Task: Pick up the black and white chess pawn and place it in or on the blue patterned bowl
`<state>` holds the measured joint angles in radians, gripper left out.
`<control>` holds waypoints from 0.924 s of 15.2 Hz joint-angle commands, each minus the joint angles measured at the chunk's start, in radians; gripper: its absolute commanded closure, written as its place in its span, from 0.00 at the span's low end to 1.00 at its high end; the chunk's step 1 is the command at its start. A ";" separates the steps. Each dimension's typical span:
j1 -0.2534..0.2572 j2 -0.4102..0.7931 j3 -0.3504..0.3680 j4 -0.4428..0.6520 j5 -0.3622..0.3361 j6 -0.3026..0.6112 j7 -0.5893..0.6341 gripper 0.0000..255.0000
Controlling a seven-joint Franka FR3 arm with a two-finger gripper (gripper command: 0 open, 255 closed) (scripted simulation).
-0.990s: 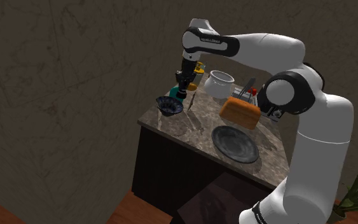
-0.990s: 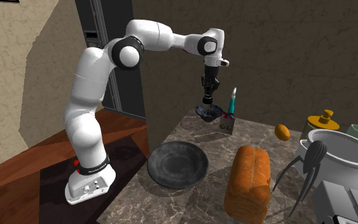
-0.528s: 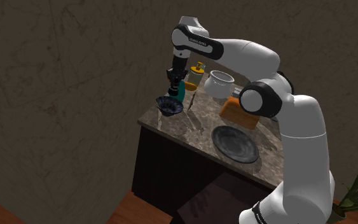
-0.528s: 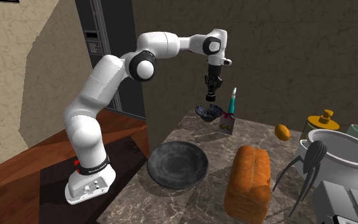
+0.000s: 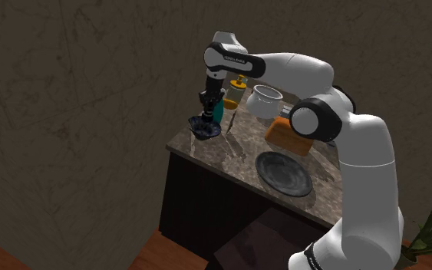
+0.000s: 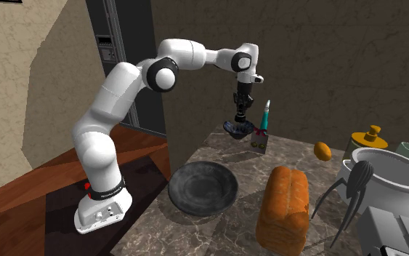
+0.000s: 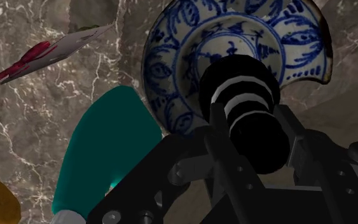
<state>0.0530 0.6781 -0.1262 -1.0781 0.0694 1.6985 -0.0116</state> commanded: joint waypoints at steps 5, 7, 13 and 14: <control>0.004 -0.004 0.001 -0.090 0.001 0.086 -0.001 1.00; 0.004 -0.004 0.001 -0.090 0.001 0.087 -0.001 1.00; 0.004 -0.004 0.001 -0.090 0.001 0.086 -0.001 0.00; 0.004 -0.004 0.001 -0.090 0.001 0.087 -0.001 0.00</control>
<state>0.0574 0.6740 -0.1256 -1.1684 0.0700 1.7849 -0.0129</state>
